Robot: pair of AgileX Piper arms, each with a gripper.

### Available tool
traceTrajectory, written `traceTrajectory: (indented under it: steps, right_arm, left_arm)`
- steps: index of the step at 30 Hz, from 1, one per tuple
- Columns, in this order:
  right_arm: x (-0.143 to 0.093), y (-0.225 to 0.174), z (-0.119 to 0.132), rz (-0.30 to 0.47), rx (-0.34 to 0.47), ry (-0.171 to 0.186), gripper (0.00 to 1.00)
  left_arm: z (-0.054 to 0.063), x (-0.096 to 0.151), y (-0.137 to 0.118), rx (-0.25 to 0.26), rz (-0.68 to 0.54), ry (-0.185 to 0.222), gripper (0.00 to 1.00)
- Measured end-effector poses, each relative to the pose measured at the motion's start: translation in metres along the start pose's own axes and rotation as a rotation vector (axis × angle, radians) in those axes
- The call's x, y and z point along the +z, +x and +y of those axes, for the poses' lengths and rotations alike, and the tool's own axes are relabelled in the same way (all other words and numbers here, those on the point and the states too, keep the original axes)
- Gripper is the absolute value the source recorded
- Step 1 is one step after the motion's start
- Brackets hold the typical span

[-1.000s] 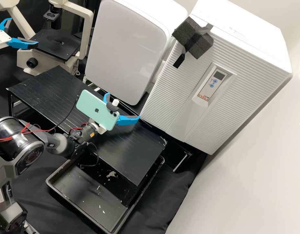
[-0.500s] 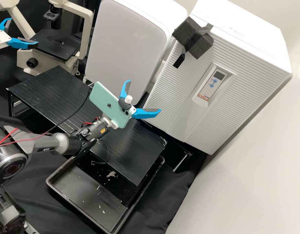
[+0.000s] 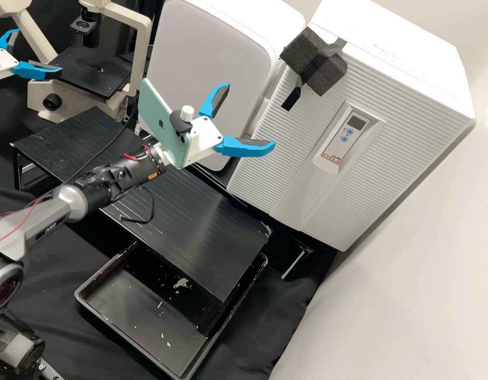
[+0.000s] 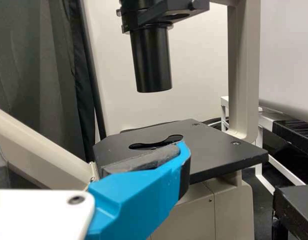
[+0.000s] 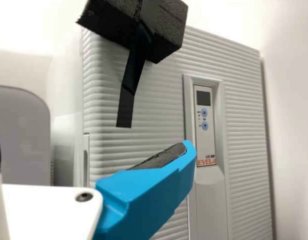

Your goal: Open the incubator door

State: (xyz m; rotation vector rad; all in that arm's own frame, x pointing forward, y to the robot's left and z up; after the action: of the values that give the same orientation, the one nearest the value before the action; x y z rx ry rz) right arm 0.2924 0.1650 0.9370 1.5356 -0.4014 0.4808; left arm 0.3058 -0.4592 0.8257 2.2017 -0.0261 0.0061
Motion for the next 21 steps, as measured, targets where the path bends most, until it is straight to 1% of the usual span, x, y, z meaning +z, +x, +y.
traceTrajectory:
  steps: [2, 3, 4, 6, 8, 9, 11, 12, 16, 19, 21]
  right_arm:
    - [-0.009, 0.005, -0.004, -0.034, 0.015, 0.011, 1.00]
    - [-0.012, 0.009, -0.004, -0.047, 0.023, 0.006, 1.00]
    - [-0.014, 0.012, -0.007, -0.064, 0.023, 0.010, 1.00]
    - [-0.013, 0.017, -0.010, -0.103, 0.026, 0.003, 1.00]
    - [-0.013, 0.022, -0.012, -0.140, 0.031, 0.008, 1.00]
    - [-0.012, 0.025, -0.014, -0.168, 0.033, 0.015, 1.00]
    - [-0.011, 0.028, -0.016, -0.195, 0.036, 0.032, 1.00]
    - [-0.011, 0.030, -0.017, -0.206, 0.036, 0.033, 1.00]
    - [-0.007, 0.038, -0.022, -0.225, 0.041, 0.000, 1.00]
    - [-0.003, 0.045, -0.025, -0.247, 0.049, -0.002, 1.00]
    - [0.003, 0.049, -0.028, -0.278, 0.049, -0.012, 1.00]
  left_arm:
    - [0.000, 0.000, 0.000, 0.000, 0.000, 0.000, 1.00]
    - [0.000, 0.000, 0.000, 0.000, 0.000, 0.000, 1.00]
    - [0.000, 0.000, 0.000, 0.000, 0.000, 0.000, 1.00]
    - [0.000, 0.000, 0.000, 0.000, 0.000, 0.000, 1.00]
    - [0.000, 0.000, 0.000, 0.000, 0.000, 0.000, 1.00]
    - [0.000, 0.000, 0.000, 0.000, 0.000, 0.000, 1.00]
    - [0.000, 0.000, 0.000, 0.000, 0.000, 0.000, 1.00]
    - [0.000, 0.000, 0.000, 0.000, 0.000, 0.000, 1.00]
    - [0.000, 0.000, 0.000, 0.000, 0.000, 0.000, 1.00]
    - [0.000, 0.000, 0.000, 0.000, 0.000, 0.000, 1.00]
    - [0.000, 0.000, 0.000, 0.000, 0.000, 0.000, 1.00]
